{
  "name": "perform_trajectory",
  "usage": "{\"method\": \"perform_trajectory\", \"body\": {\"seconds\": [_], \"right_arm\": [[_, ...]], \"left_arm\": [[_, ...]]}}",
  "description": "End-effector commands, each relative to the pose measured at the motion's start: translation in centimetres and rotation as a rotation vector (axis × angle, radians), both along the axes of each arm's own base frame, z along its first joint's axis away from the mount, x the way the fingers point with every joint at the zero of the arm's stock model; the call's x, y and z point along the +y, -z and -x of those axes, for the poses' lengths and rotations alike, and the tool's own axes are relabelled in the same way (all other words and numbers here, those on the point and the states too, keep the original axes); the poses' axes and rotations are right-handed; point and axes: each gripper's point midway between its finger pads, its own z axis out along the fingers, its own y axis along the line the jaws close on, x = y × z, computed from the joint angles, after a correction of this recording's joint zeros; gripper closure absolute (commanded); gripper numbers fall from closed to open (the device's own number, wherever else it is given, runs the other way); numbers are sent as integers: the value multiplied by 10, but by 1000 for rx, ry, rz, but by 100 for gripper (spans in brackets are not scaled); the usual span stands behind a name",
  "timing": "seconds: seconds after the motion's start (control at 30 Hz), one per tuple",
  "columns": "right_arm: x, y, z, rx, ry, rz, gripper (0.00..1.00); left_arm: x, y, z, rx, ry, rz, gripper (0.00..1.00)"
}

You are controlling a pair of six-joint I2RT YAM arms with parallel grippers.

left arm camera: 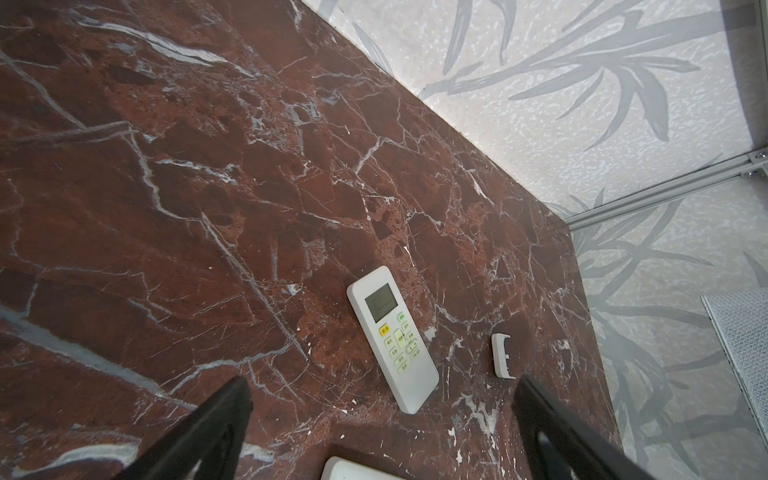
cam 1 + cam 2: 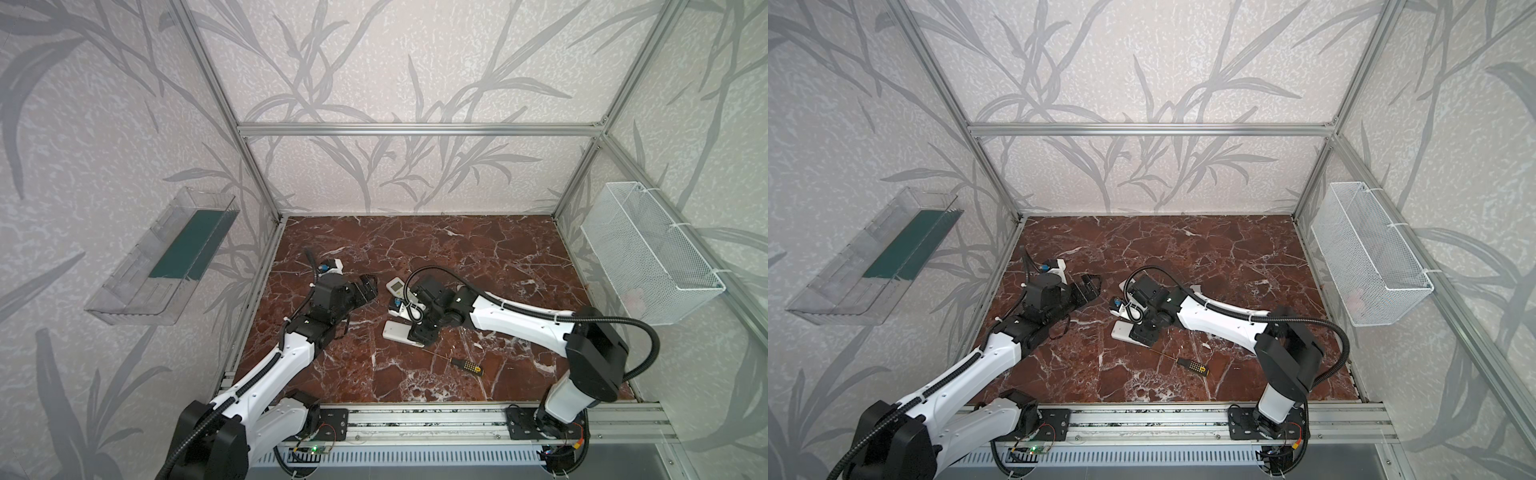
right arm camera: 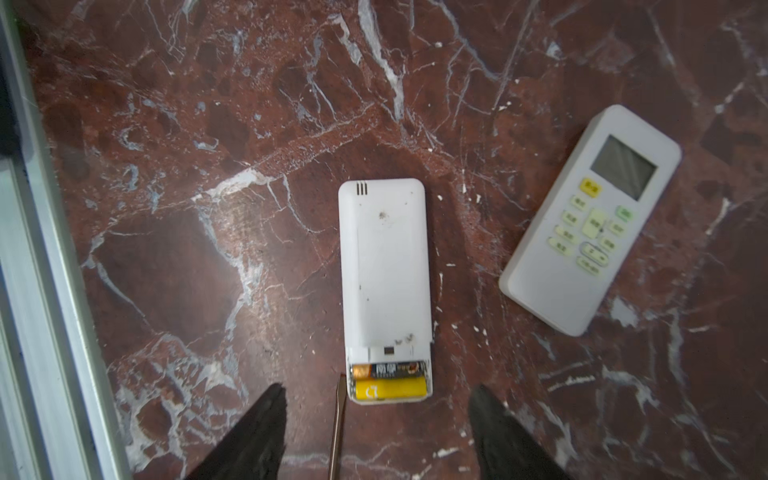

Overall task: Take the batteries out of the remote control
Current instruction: 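Lower the remote onto the table with the right gripper while the left gripper withdraws, then reach the right gripper to the yellow-and-black screwdriver and grasp its handle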

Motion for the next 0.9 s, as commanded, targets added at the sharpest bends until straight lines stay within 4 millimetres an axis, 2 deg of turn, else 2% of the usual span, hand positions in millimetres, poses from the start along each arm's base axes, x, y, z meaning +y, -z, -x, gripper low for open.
{"method": "perform_trajectory", "body": {"seconds": [0.0,0.13,0.23,0.33,0.6,0.7,0.87], "right_arm": [[-34,-14,-1,71,125,63,33],[-65,-21,1,105,268,68,37],[-85,-14,11,108,321,97,39],[-103,4,21,122,368,130,40],[-109,39,42,254,525,68,44],[-123,51,48,250,567,86,44],[-132,59,61,287,567,114,43]], "left_arm": [[-11,-18,-5,-45,84,-30,1],[-23,-16,-6,-28,160,-47,1],[-32,-13,-5,-15,215,-41,1],[-40,-11,-7,-4,246,-28,2],[-53,-9,-10,1,285,10,2],[-56,-9,-9,1,300,10,3],[-63,-3,-6,12,335,6,2]]}}
